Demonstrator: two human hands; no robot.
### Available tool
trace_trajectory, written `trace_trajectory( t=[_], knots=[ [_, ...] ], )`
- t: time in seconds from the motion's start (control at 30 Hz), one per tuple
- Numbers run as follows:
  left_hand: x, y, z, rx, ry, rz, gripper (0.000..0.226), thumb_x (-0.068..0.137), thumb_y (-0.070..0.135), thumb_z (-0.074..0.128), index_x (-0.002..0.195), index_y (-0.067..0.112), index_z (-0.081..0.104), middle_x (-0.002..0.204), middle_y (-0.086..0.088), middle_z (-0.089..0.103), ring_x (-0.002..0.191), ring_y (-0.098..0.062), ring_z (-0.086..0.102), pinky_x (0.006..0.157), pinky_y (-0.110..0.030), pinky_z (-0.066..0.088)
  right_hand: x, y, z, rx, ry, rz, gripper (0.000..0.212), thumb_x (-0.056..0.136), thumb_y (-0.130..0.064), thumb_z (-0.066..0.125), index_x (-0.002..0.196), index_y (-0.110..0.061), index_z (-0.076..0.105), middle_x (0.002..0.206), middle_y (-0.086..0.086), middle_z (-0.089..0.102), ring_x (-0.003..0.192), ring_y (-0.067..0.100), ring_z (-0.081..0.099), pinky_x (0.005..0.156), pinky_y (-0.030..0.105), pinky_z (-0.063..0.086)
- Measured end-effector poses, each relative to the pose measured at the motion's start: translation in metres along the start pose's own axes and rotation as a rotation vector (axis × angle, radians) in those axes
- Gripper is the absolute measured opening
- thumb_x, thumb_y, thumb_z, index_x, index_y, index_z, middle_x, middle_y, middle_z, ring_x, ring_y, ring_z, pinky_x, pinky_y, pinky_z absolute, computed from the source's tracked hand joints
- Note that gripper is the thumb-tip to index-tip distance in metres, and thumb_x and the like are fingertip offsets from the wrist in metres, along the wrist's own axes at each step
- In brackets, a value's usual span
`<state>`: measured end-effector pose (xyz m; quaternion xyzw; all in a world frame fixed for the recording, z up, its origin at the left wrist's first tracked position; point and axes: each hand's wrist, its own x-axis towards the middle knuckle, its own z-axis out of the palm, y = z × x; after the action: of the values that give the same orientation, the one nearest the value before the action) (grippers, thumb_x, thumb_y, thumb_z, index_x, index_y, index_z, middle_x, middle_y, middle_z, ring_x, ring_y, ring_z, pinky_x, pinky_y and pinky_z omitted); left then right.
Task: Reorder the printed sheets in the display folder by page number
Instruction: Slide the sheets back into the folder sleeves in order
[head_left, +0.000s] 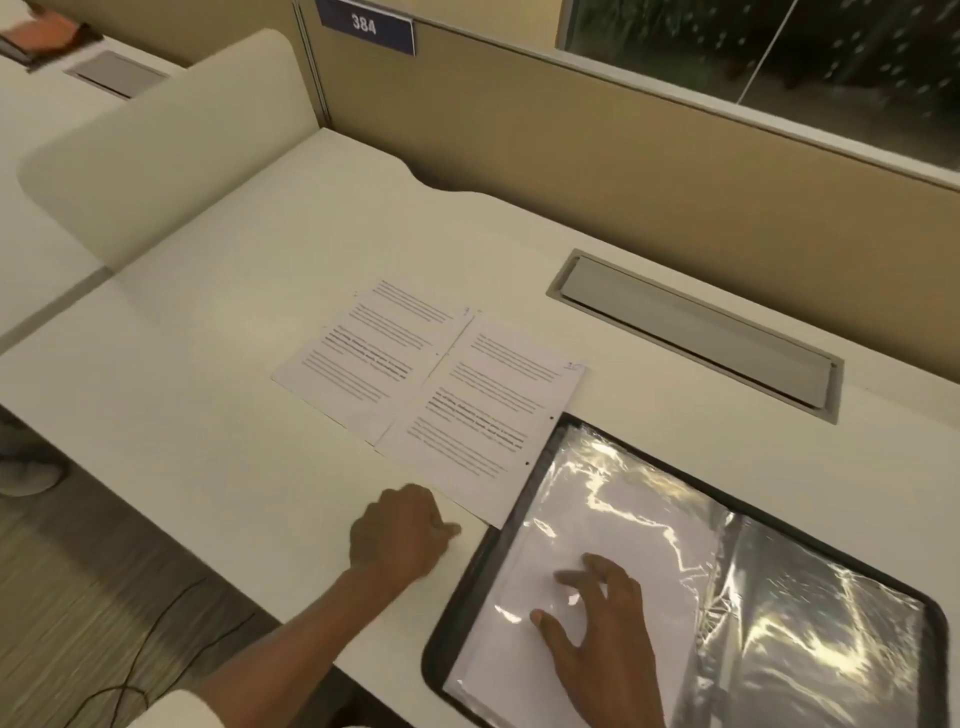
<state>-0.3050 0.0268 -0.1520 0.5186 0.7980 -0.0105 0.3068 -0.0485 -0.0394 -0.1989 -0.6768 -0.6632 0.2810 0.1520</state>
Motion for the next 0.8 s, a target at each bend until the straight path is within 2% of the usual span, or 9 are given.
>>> trace_trajectory(
  t=[0.07, 0.1, 0.17, 0.33, 0.47, 0.57, 0.63, 0.8],
  knots=[
    [0.029, -0.016, -0.029, -0.048, 0.059, -0.030, 0.038, 0.089, 0.064, 0.072, 0.087, 0.026, 0.067, 0.097, 0.005, 0.070, 0.090, -0.017, 0.068, 0.077, -0.033, 0.058, 0.019, -0.028, -0.001, 0.147, -0.008, 0.055, 0.043, 0.081, -0.045, 0.086, 0.116, -0.044, 0.060, 0.131, -0.017, 0.052, 0.121, 0.009, 0.053, 0.090, 0.027, 0.056],
    [0.046, -0.024, -0.044, -0.074, 0.091, -0.048, 0.035, 0.089, 0.062, 0.074, 0.086, 0.027, 0.069, 0.097, 0.004, 0.071, 0.092, -0.020, 0.069, 0.080, -0.035, 0.059, 0.030, -0.042, -0.001, 0.227, -0.022, 0.082, 0.042, 0.082, -0.042, 0.087, 0.115, -0.043, 0.059, 0.126, -0.020, 0.055, 0.114, 0.007, 0.058, 0.086, 0.018, 0.054],
    [0.077, -0.038, -0.076, -0.129, 0.150, -0.090, 0.032, 0.088, 0.058, 0.078, 0.083, 0.027, 0.071, 0.096, 0.001, 0.074, 0.091, -0.025, 0.071, 0.082, -0.036, 0.060, 0.056, -0.068, -0.002, 0.353, -0.075, 0.125, 0.039, 0.084, -0.038, 0.087, 0.114, -0.040, 0.061, 0.118, -0.021, 0.059, 0.105, 0.005, 0.063, 0.076, 0.011, 0.052],
    [0.151, -0.060, -0.139, -0.184, 0.284, -0.126, 0.030, 0.086, 0.050, 0.083, 0.081, 0.023, 0.073, 0.102, -0.007, 0.078, 0.100, -0.034, 0.073, 0.089, -0.042, 0.060, 0.132, -0.121, 0.003, 0.523, -0.187, 0.150, 0.029, 0.087, -0.030, 0.086, 0.108, -0.034, 0.067, 0.109, -0.015, 0.070, 0.102, 0.003, 0.066, 0.085, 0.023, 0.057],
    [0.200, -0.066, -0.164, -0.174, 0.339, -0.124, 0.030, 0.087, 0.047, 0.084, 0.077, 0.023, 0.069, 0.101, -0.010, 0.077, 0.100, -0.037, 0.072, 0.090, -0.045, 0.060, 0.198, -0.157, 0.015, 0.614, -0.216, 0.213, 0.025, 0.087, -0.029, 0.087, 0.106, -0.027, 0.071, 0.103, -0.005, 0.074, 0.097, 0.014, 0.073, 0.088, 0.040, 0.064],
    [0.227, -0.068, -0.172, -0.183, 0.349, -0.119, 0.026, 0.086, 0.044, 0.085, 0.082, 0.021, 0.072, 0.102, -0.006, 0.077, 0.102, -0.033, 0.071, 0.090, -0.042, 0.058, 0.236, -0.181, 0.022, 0.681, -0.202, 0.265, 0.025, 0.088, -0.024, 0.086, 0.108, -0.020, 0.070, 0.103, 0.004, 0.075, 0.093, 0.020, 0.075, 0.081, 0.040, 0.066],
    [0.240, -0.069, -0.175, -0.200, 0.352, -0.125, 0.025, 0.086, 0.043, 0.086, 0.087, 0.020, 0.074, 0.106, -0.004, 0.077, 0.105, -0.031, 0.071, 0.089, -0.039, 0.057, 0.256, -0.192, 0.026, 0.703, -0.177, 0.314, 0.025, 0.087, -0.023, 0.086, 0.107, -0.020, 0.070, 0.101, 0.005, 0.076, 0.081, 0.018, 0.077, 0.080, 0.041, 0.066],
    [0.262, -0.072, -0.173, -0.244, 0.337, -0.123, 0.037, 0.085, 0.040, 0.087, 0.103, 0.009, 0.077, 0.113, -0.012, 0.076, 0.113, -0.035, 0.069, 0.096, -0.043, 0.055, 0.291, -0.203, 0.042, 0.767, -0.103, 0.416, 0.029, 0.085, -0.018, 0.087, 0.106, -0.019, 0.068, 0.101, 0.008, 0.076, 0.069, 0.015, 0.076, 0.078, 0.039, 0.067]
  ],
)
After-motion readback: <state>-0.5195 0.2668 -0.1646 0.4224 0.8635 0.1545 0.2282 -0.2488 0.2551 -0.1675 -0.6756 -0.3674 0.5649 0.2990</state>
